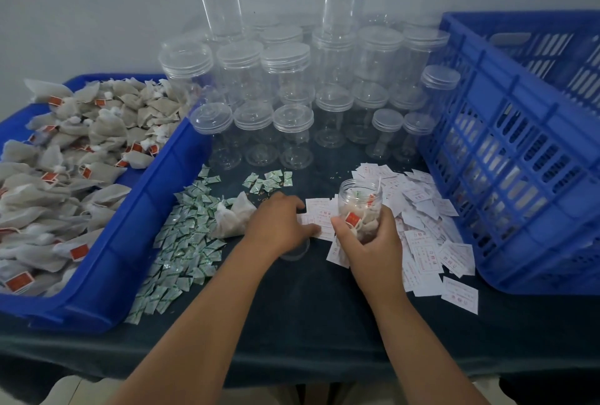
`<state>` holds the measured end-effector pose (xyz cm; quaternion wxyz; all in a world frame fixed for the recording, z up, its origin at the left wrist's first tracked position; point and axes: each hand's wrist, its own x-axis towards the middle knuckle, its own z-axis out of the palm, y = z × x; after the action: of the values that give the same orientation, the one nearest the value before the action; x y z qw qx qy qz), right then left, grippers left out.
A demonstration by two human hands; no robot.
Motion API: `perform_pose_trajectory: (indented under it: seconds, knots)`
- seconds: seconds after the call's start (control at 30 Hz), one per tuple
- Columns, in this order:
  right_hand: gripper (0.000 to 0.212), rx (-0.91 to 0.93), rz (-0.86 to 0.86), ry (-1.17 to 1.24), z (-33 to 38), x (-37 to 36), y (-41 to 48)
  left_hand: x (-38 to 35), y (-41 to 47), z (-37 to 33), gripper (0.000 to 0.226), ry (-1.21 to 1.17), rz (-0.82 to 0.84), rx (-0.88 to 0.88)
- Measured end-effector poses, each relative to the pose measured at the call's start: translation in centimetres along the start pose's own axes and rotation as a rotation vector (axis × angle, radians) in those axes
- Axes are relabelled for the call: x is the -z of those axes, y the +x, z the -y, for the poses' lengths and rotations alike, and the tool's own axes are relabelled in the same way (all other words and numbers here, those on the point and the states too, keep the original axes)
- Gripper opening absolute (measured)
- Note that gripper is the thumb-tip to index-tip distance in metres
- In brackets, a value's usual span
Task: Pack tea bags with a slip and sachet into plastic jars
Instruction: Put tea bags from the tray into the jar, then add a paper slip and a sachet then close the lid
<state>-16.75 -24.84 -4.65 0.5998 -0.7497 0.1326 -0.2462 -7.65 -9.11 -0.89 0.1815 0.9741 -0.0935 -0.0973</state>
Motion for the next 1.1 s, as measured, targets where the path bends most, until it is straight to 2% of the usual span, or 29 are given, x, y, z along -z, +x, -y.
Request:
perform_pose_trajectory:
  seconds: [0.03, 0.13, 0.27, 0.4, 0.47, 0.53, 0.57, 0.63, 0.7, 0.77, 0.87, 0.97, 1.1]
  knots:
    - [0.045, 0.005, 0.002, -0.003, 0.0, 0.0, 0.0, -0.2, 0.3, -0.1, 0.053, 0.002, 0.014, 0.013]
    - [0.045, 0.007, 0.016, -0.003, -0.2, 0.0, -0.1, -0.2, 0.8, -0.1, 0.027, -0.021, 0.018, 0.029]
    - [0.048, 0.008, 0.032, -0.010, -0.3, 0.0, 0.0, -0.3, 0.7, 0.4, 0.014, -0.210, -0.050, 0.031]
    - [0.049, 0.009, 0.059, -0.005, -0.1, 0.0, -0.1, 0.6, 0.3, 0.7, 0.024, -0.324, -0.155, -0.024]
    - [0.046, 0.015, 0.083, 0.004, 0.1, 0.1, -0.3, 1.9, -0.2, 0.2, 0.025, -0.449, -0.255, -0.054]
    - [0.046, 0.028, 0.116, 0.006, 0.3, 0.1, -0.4, 3.7, -1.1, -0.7, 0.014, -0.705, -0.353, -0.061]
    - [0.047, 0.032, 0.137, 0.006, 0.4, 0.1, -0.5, 4.7, -1.7, -1.2, 0.008, -0.859, -0.352, -0.082]
    - [0.051, 0.041, 0.173, 0.009, 0.4, 0.0, -0.7, 6.5, -2.7, -2.2, 0.013, -1.021, -0.208, -0.167]
    - [0.056, 0.072, 0.192, 0.009, 0.5, 0.1, -0.8, 7.2, -3.2, -3.0, 0.021, -0.943, -0.008, -0.224]
    - [0.057, 0.113, 0.210, 0.020, 0.8, 0.2, -1.1, 6.9, -3.1, -3.6, 0.017, -0.766, 0.048, -0.214]
    - [0.057, 0.148, 0.234, 0.035, 1.2, 0.4, -1.3, 6.2, -2.9, -4.0, 0.030, -0.487, -0.017, -0.138]
    - [0.057, 0.137, 0.246, 0.033, 0.9, 0.2, -1.2, 6.2, -3.5, -3.9, 0.038, -0.411, -0.120, -0.153]
    - [0.057, 0.126, 0.243, 0.071, 0.7, 0.1, -1.2, 6.4, -5.4, -3.5, 0.009, -0.360, -0.316, -0.384]
